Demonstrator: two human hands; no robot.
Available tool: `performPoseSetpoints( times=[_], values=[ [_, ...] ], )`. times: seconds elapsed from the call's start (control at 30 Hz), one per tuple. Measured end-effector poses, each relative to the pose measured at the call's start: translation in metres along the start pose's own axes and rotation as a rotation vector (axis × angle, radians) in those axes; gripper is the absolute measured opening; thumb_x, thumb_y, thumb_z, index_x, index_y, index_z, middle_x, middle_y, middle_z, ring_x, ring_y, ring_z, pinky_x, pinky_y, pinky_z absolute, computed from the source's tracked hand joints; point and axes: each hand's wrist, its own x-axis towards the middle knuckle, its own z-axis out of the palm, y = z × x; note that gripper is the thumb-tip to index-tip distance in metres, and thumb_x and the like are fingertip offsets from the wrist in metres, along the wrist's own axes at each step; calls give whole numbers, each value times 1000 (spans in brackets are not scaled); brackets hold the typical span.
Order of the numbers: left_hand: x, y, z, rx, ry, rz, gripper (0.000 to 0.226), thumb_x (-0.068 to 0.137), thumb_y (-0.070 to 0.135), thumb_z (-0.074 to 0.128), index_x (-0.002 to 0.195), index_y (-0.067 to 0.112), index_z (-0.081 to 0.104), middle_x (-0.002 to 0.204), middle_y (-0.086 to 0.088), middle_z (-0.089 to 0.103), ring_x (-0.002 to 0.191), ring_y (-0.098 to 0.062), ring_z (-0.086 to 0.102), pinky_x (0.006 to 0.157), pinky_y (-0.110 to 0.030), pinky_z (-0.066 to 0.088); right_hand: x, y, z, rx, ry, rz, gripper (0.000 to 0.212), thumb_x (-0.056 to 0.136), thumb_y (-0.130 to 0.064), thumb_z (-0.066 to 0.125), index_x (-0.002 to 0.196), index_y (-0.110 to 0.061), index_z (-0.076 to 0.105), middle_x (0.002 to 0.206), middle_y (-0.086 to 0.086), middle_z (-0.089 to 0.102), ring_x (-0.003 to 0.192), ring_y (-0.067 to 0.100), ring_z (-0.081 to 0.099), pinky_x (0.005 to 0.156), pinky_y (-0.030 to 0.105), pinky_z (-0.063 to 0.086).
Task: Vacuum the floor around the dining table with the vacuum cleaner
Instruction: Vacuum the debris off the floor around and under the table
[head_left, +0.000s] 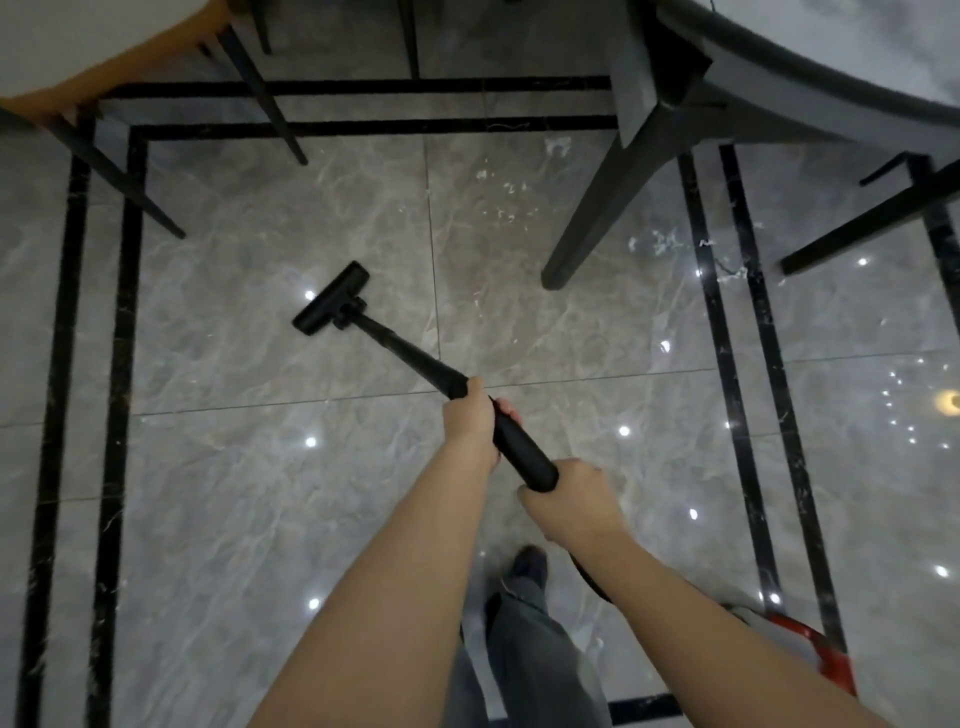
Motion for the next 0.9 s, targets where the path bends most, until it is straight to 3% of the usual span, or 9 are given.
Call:
performPoseSetpoints(
  times=[0.1, 0.23, 0.33, 0.4, 0.5, 0.6, 0.77, 0.9],
  values=[
    [-16, -48, 24, 100, -57, -41, 24, 101, 28, 49, 87, 9, 46, 49, -5, 46, 31, -15, 44, 44, -25, 43, -23, 46, -14, 42, 33, 91, 21, 80, -20, 66, 63, -14, 56, 56, 3, 60, 61, 31, 71, 55, 37, 58],
    [-42, -120, 44, 198, -135, -123, 22, 99, 31, 51, 102, 11, 43, 50, -4, 46, 35, -16, 44, 42, -24, 45, -65, 105, -28, 65, 25, 245, 22, 81, -18, 67, 64, -11, 56, 50, 2, 56, 49, 23, 58, 51, 30, 49],
    [-58, -135, 54, 258, -164, -142, 26, 100, 30, 50, 115, 9, 47, 47, -4, 46, 35, -16, 44, 44, -26, 48, -82, 116, -35, 117, -2, 336, 18, 82, -19, 67, 70, -8, 60, 54, 3, 62, 50, 20, 62, 51, 26, 50],
    [-59, -123, 60, 292, -161, -141, 29, 101, 29, 49, 121, 9, 46, 45, -3, 46, 33, -16, 44, 44, -26, 47, -78, 107, -36, 146, 33, 322, 16, 82, -19, 67, 72, -8, 61, 57, 5, 64, 56, 25, 68, 56, 32, 56],
    [-47, -77, 67, 326, -170, -107, 21, 102, 28, 48, 99, 8, 47, 45, -3, 44, 29, -15, 43, 44, -25, 44, -55, 75, -33, 213, 69, 219, 18, 84, -19, 67, 72, -8, 60, 60, 9, 65, 58, 26, 68, 61, 42, 60],
    [-25, -19, 72, 339, -171, -85, 30, 103, 27, 46, 80, 9, 44, 54, -5, 42, 34, -14, 40, 45, -26, 40, -26, 29, -30, 319, 40, 133, 29, 89, -34, 70, 72, -13, 61, 58, 5, 66, 51, 18, 66, 56, 33, 57],
    [-5, 45, 75, 388, -185, -84, 28, 104, 28, 43, 83, 11, 44, 59, -4, 41, 44, -13, 37, 46, -27, 38, 3, -30, -19, 614, 59, 116, 52, 93, -57, 61, 69, -11, 58, 51, 5, 62, 48, 18, 62, 55, 35, 54],
    [-11, 46, 47, 440, -154, -72, 27, 101, 29, 47, 84, 8, 46, 51, -4, 44, 36, -15, 41, 43, -25, 40, -13, -49, -5, 525, 64, 214, 61, 90, -65, 59, 63, -10, 55, 46, 2, 57, 42, 15, 58, 51, 30, 51]
  ],
)
